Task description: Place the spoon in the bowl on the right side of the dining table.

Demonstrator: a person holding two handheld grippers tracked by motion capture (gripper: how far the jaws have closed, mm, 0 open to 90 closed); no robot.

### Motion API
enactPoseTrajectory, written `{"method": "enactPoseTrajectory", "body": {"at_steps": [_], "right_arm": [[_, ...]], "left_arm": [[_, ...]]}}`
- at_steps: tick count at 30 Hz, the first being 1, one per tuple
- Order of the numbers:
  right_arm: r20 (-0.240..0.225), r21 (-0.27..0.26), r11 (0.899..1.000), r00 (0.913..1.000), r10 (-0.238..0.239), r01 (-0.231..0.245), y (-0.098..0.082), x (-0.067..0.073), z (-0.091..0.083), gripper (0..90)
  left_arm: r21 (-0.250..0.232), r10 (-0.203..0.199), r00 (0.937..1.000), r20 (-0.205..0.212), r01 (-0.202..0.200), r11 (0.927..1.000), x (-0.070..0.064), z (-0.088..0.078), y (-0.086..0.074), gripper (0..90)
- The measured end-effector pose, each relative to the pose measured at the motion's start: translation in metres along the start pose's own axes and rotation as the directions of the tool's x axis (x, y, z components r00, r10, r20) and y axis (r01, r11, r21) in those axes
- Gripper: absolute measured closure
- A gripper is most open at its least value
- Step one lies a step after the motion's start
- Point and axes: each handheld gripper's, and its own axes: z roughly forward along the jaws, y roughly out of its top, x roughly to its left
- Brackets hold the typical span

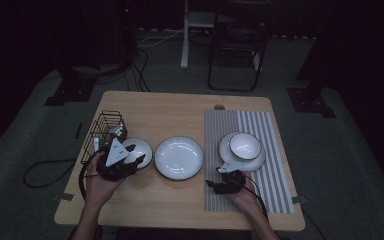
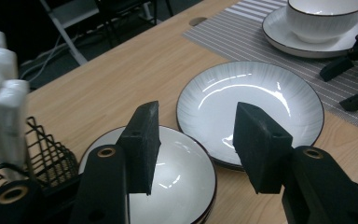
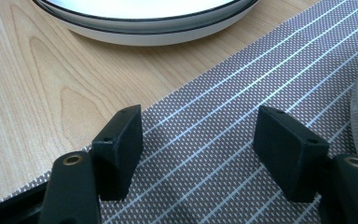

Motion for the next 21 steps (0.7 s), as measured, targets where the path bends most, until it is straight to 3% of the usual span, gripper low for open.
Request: {"method": "enactPoseTrajectory", "body": {"at_steps": [6,13,21], "right_arm": [[0.000,0.000,1.000,1.0000,0.001,-0.001,0.000,0.000,0.000,32.5],[0.000,0.000,1.000,1.0000,0.001,-0.001,0.000,0.000,0.000,32.5],[0.000,0.000,1.000,1.0000,0.001,-0.001,0.000,0.000,0.000,32.5]], "left_arm": [[-0.007,0.006,0.9992,-0.039,-0.006,1.0000,0.002,-0.005,0.000,49.0],[-0.022,-0.016,0.9967,-0.079,0.014,0.9997,0.007,-0.018,-0.003,45.3],[-0.006,-0.024,0.9878,-0.154,0.023,0.9997,0.016,-0.033,-0.012,43.3]]}}
